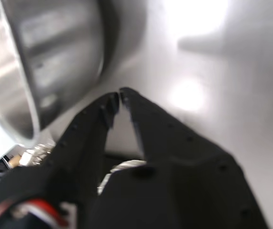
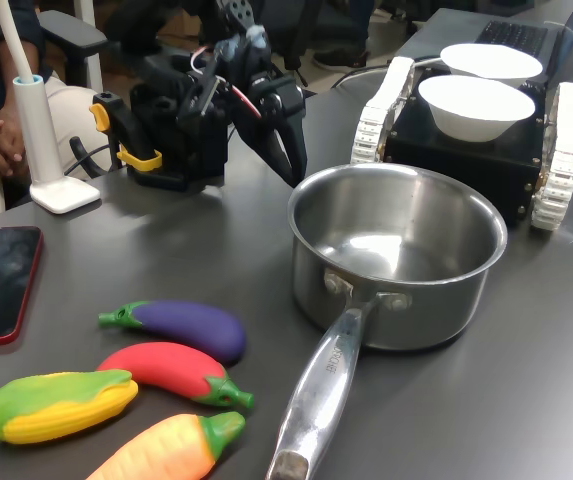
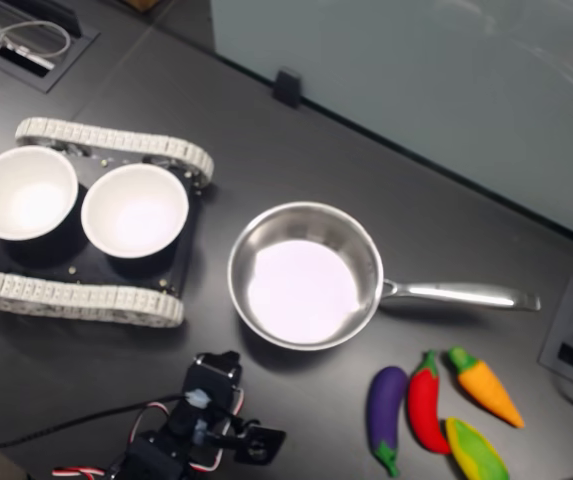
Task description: Pick up the brinjal and place them in the pan
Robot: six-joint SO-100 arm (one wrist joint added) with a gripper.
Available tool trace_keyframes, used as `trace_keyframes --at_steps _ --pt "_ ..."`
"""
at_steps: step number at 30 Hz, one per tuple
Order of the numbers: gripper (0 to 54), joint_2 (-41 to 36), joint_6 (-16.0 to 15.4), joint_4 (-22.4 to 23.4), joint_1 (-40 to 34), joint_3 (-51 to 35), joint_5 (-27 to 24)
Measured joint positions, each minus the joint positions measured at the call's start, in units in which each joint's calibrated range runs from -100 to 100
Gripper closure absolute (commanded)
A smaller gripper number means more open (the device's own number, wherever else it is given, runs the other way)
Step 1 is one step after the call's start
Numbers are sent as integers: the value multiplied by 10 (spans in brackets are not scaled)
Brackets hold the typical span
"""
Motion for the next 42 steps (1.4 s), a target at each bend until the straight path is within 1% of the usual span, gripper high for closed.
trace_keyframes --at_steps 7,15,27,32,38,42 --pt "536 52 0 23 53 -123 17" --pt "536 88 0 58 102 -252 27" --pt "536 136 0 95 185 -382 27" --pt "536 167 0 110 224 -453 27" --pt "536 214 22 110 249 -538 27" --pt "536 243 27 110 256 -582 24"
